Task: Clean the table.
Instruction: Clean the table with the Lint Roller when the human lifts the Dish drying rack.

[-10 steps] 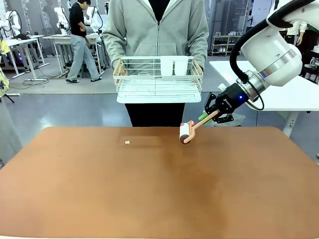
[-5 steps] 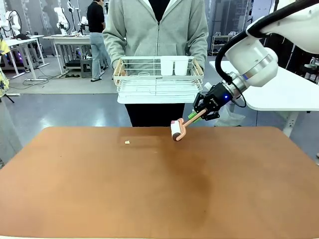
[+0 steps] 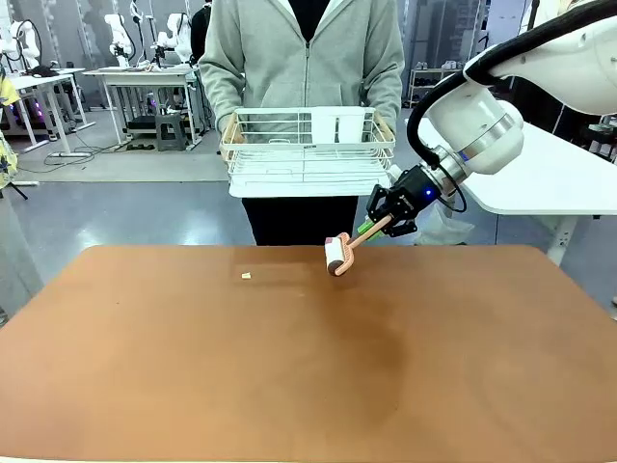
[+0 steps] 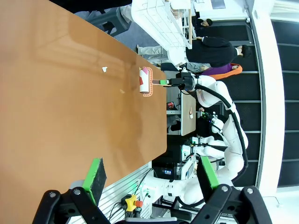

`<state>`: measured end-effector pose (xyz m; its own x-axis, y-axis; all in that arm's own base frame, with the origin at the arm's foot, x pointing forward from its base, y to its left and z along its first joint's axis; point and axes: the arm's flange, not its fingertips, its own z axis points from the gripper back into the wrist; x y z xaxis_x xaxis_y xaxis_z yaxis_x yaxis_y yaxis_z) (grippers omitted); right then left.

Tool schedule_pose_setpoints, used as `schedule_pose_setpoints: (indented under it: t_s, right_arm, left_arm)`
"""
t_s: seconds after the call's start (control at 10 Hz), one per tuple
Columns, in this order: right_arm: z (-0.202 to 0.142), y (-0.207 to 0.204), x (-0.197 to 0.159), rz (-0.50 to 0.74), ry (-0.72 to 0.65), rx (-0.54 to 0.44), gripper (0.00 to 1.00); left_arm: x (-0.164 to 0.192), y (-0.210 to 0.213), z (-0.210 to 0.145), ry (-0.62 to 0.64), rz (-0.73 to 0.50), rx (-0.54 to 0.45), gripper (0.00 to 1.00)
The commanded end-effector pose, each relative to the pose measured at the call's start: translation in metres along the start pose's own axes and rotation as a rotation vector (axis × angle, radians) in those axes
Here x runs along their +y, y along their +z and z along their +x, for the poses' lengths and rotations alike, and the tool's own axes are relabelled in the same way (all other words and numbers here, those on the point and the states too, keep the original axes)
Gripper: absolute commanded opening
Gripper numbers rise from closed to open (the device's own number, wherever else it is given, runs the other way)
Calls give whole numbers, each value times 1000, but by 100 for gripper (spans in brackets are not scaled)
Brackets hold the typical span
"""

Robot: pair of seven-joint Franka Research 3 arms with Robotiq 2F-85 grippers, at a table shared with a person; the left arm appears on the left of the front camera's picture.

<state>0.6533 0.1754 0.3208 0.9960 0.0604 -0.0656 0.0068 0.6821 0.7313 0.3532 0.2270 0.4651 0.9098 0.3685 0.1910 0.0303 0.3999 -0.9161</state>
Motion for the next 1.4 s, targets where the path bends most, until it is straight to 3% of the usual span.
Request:
schedule_pose_setpoints:
  t_s: [0.0, 0.3, 0.7, 1.3]
  right_arm:
    - [-1, -2, 1, -1, 10, 7, 21]
    - [0, 0, -1, 0, 0, 0, 21]
    - [30, -46, 23, -32, 29, 41, 21]
    - [16, -103, 27, -44, -30, 20, 21]
  left_arm:
    - [-1, 3, 0, -10, -10, -6, 100]
    - [-1, 3, 0, -10, -10, -6, 100]
    - [-1, 3, 0, -10, -10, -6, 100]
    - [-1, 3, 0, -10, -10, -6, 100]
